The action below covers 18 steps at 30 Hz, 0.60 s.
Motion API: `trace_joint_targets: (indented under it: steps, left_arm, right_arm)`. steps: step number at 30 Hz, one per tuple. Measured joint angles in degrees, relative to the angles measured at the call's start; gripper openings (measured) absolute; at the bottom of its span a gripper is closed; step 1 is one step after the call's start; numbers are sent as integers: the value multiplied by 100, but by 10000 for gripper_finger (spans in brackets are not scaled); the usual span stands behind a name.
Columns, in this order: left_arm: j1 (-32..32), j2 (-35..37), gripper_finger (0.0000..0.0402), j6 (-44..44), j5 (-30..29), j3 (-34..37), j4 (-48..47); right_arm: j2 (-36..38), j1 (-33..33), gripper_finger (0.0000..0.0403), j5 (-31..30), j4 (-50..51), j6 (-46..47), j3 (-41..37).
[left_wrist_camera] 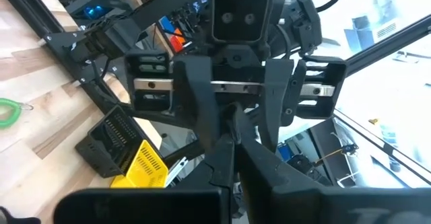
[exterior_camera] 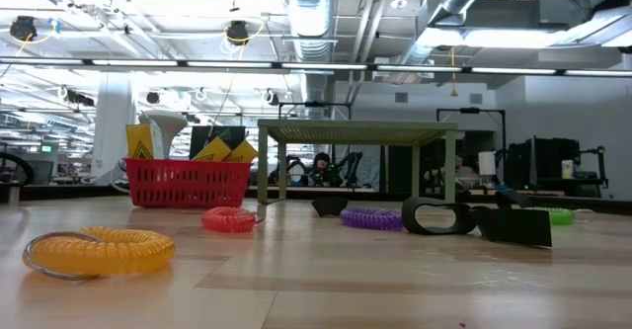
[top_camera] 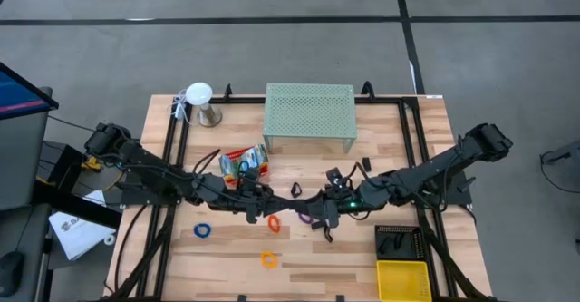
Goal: Pick & Place Office Desk Supplies
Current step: Put the black rubber band into the black bin
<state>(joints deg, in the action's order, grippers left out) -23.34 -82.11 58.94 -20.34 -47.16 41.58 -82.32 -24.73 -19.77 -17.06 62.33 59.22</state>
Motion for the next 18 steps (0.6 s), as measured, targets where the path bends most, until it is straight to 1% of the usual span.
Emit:
trace_joint_targets:
  steps: [9, 10, 14, 18]
  left_arm:
    - [-117, 7, 3, 0, -2, -2, -74]
    - [-133, 7, 4, 0, 2, -2, -80]
    - [-203, 7, 11, -17, 19, -7, -104]
    - [-308, 7, 24, -22, 412, -9, -145]
  right_arm:
    - [0, 0, 21, -16, -164, -262, -2]
    - [0, 0, 13, -18, -168, -295, -2]
    - [0, -3, 14, -14, -166, -297, -2]
    - [0, -11, 6, -20, -194, -354, -2]
